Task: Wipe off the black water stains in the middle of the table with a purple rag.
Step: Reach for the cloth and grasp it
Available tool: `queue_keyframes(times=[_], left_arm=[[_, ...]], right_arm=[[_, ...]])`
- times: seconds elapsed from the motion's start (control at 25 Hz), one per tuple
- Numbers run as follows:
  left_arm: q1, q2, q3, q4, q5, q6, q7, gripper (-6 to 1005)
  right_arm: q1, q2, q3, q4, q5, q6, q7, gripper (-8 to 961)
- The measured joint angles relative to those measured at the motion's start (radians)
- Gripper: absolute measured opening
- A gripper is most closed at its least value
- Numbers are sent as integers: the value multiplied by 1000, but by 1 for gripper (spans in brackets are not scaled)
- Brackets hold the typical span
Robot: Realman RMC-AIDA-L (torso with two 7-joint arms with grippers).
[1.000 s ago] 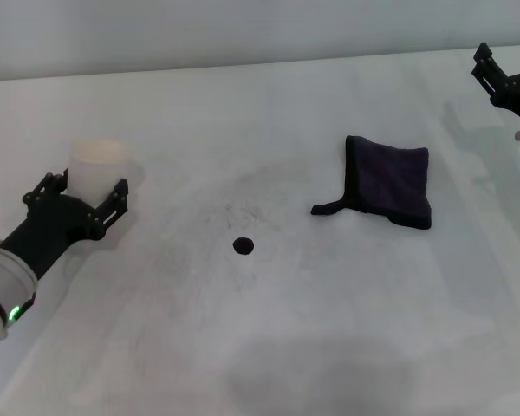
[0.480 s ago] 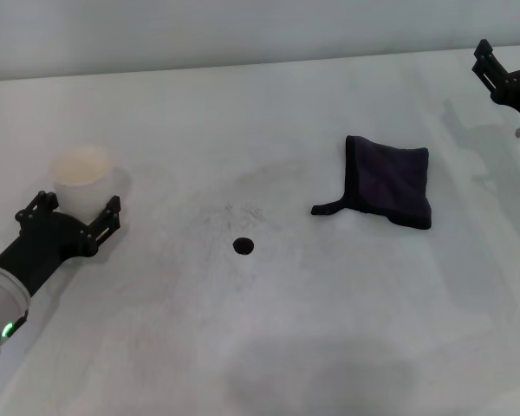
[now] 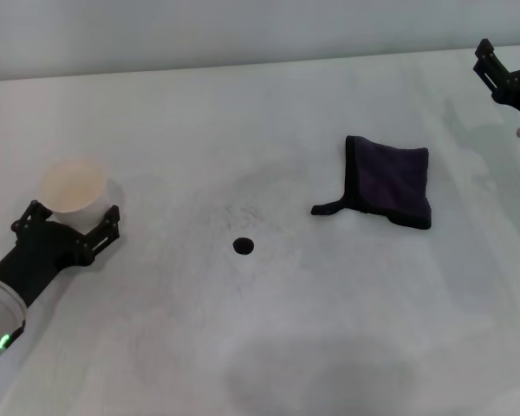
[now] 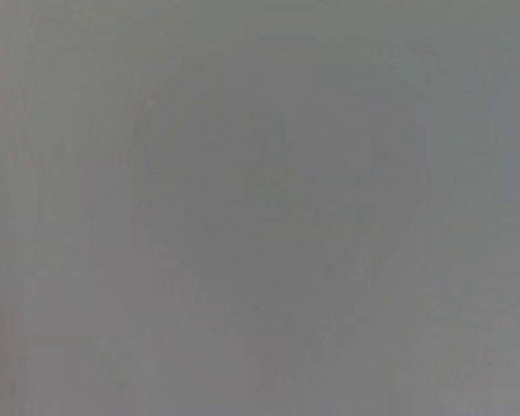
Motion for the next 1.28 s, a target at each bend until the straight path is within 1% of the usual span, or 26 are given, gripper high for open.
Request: queue_keyframes(times=[0.16,0.32,0.36,0.4,0.52,0.68,0.76,0.84,0.92,0.96,1.04,1.12,1.16,1.2,1.24,1.28], left_arm=[[6,2,-1,-21,5,-7,-1,884],[46,3,-2,-32,5,-36,-3,890],[46,3,-2,-32,5,-36,-3,890],[86,4,-5,-34,4,-91,-4,890],[129,6,-27,-35,3,-150,-5,891],[218,7,-130,-36,2,-258,-8,891],[260,9,-214,-37,1,-335,-13,891],[280,12,-283,-37,0,-385,-17,891],[284,17,-370,-28,0,-410,-22,891],[284,17,-370,-28,0,-410,-22,891],[274,21,-412,-24,0,-402,-26,891],[259,23,-444,-23,0,-384,-28,891],[259,23,-444,-23,0,-384,-28,891],[239,23,-466,-21,0,-353,-28,891],[236,23,-467,-21,0,-350,-28,891],[230,22,-467,-21,0,-344,-28,891]], right_arm=[[-2,-1,0,0,1,0,0,857],[-7,-1,0,0,0,0,0,858],[-8,-1,0,0,0,0,0,858],[-8,-1,0,0,0,0,0,858],[-8,-1,0,0,0,0,0,858],[-8,-1,-5,1,0,0,0,858],[-5,-1,-11,2,-2,0,9,858],[-1,-2,-20,2,-21,-1,47,858],[0,-7,-35,-10,-70,-4,106,858],[0,-10,-56,-32,-116,-12,145,858],[3,-13,-112,-98,-217,-49,232,858],[8,-13,-199,-198,-312,-118,366,858],[10,-13,-254,-252,-356,-164,454,858],[12,-14,-311,-306,-398,-208,548,858],[12,-17,-364,-354,-437,-251,641,858],[12,-20,-437,-414,-491,-297,756,857]])
